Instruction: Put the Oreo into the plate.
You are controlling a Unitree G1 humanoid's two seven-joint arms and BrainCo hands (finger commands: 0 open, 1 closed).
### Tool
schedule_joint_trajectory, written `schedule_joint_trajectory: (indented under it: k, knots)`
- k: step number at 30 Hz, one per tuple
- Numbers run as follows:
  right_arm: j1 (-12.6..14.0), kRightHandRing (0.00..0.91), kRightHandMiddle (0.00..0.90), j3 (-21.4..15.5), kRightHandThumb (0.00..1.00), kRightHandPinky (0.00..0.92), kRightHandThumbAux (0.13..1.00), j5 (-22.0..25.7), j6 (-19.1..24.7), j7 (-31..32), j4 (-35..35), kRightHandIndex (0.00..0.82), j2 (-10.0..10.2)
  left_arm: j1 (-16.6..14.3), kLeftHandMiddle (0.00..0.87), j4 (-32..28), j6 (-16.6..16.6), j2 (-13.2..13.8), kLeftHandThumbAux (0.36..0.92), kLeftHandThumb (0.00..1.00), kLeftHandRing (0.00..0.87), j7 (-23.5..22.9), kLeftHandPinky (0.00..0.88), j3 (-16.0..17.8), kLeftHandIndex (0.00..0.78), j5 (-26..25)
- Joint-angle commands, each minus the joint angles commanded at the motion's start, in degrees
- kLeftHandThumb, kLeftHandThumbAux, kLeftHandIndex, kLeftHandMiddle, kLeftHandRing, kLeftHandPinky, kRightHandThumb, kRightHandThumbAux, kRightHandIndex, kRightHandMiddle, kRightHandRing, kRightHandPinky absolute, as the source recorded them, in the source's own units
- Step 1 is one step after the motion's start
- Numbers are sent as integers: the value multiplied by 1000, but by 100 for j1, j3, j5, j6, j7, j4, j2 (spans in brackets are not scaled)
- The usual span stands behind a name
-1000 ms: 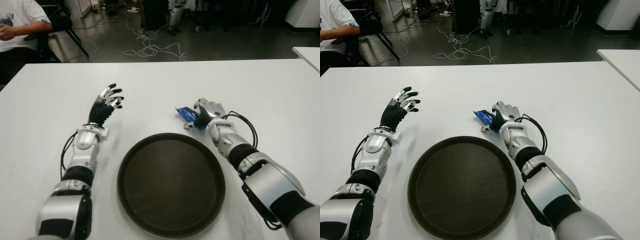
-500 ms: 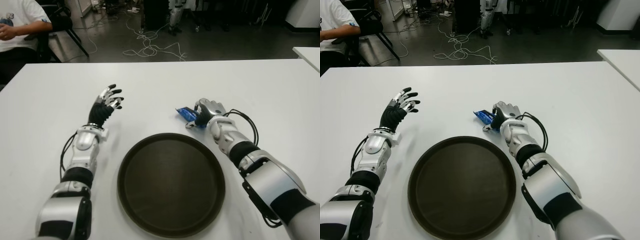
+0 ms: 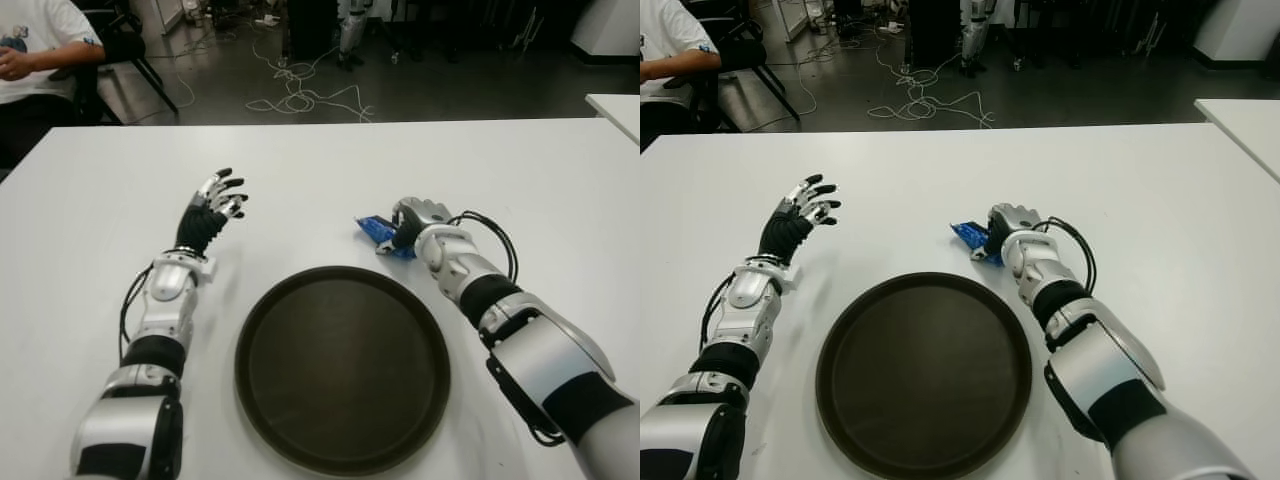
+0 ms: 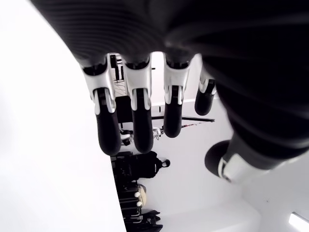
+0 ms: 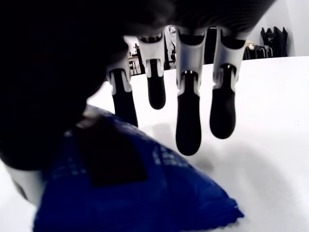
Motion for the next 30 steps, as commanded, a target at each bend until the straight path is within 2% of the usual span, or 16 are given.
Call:
schedule_joint_trajectory:
  k: [4,5,7,10,15,30]
  knots:
    - [3,627,610,-10,278,670,798,21,-62,-46,-55,541,-39,-1,199,1,-7,-3,623,183,247,20,349,-10,118,15]
    - [10,638,624,-35,426,669,772,43,-115,-92,-85,502,-61,-3,200,6,-7,-3,622,184,248,32,349,-13,118,23]
    - [20,651,642,-63,556,665,749,69,-175,-142,-119,468,-87,-5,202,12,-7,-5,620,185,250,46,351,-17,118,32]
    - [40,661,657,-123,648,660,733,123,-284,-233,-155,444,-125,-4,204,19,-17,-10,619,186,253,43,357,-11,118,21]
    - [77,673,680,-225,685,653,726,192,-448,-434,-179,434,-165,3,207,8,-39,-20,621,190,255,12,357,7,118,-14]
    - [88,705,702,-374,692,693,725,296,-648,-608,-150,432,-200,-23,206,50,-41,-26,637,184,254,60,355,-1,120,7]
